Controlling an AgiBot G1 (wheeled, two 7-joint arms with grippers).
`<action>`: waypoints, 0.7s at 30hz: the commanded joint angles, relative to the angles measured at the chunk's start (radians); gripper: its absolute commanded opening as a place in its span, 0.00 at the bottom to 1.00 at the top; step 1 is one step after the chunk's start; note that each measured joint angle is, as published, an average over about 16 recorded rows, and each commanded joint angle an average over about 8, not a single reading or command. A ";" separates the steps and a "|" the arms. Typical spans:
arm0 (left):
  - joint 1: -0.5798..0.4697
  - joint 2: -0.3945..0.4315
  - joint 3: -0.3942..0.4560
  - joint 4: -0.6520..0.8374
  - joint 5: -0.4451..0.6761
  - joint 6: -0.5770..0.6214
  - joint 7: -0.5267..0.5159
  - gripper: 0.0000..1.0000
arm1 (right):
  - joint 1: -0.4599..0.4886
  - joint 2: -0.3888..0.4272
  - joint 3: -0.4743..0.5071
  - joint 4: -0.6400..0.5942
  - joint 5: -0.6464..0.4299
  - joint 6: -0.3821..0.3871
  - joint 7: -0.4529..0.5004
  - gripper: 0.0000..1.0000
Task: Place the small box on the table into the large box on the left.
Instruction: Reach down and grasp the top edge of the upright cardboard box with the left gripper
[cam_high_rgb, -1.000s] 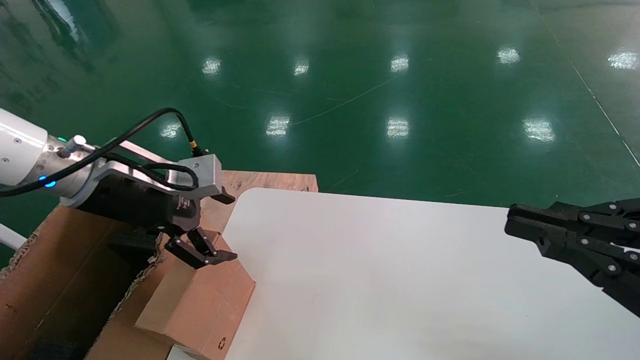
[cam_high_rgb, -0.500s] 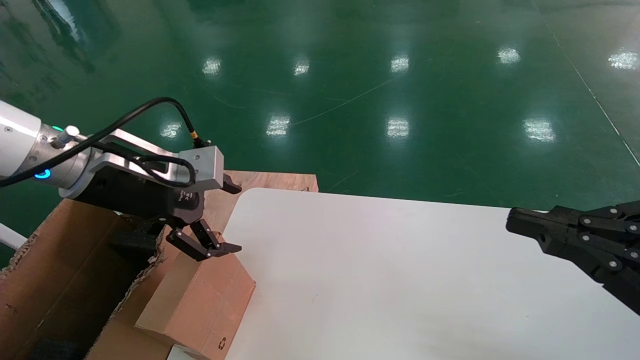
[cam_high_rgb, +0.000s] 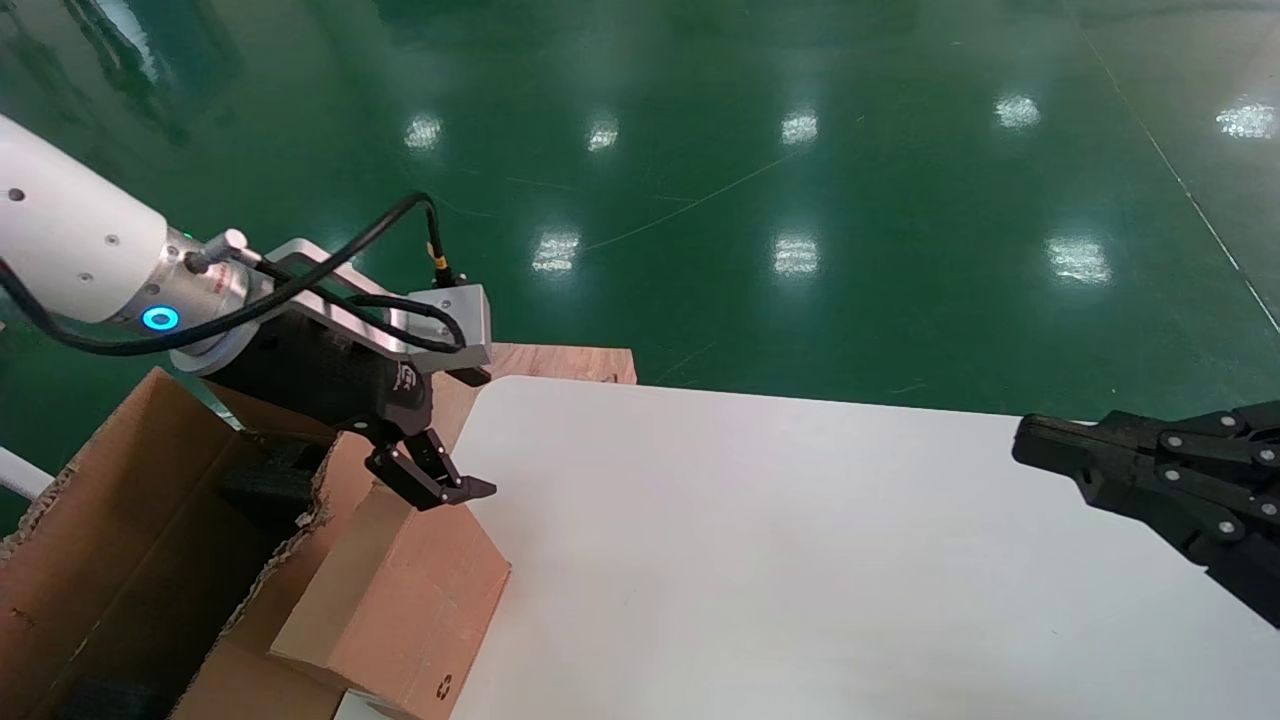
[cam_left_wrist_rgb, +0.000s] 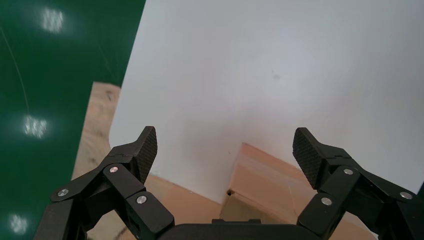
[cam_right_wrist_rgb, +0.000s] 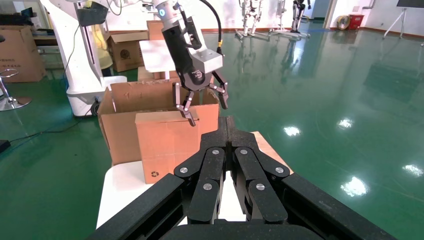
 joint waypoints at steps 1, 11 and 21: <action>-0.019 0.011 0.031 0.000 0.009 0.002 -0.029 1.00 | 0.000 0.000 0.000 0.000 0.000 0.000 0.000 0.00; -0.108 0.015 0.218 -0.002 0.011 -0.003 -0.134 1.00 | 0.000 0.000 0.000 0.000 0.000 0.000 0.000 0.00; -0.178 0.010 0.317 -0.005 -0.013 -0.012 -0.146 1.00 | 0.000 0.000 0.000 0.000 0.000 0.000 0.000 0.00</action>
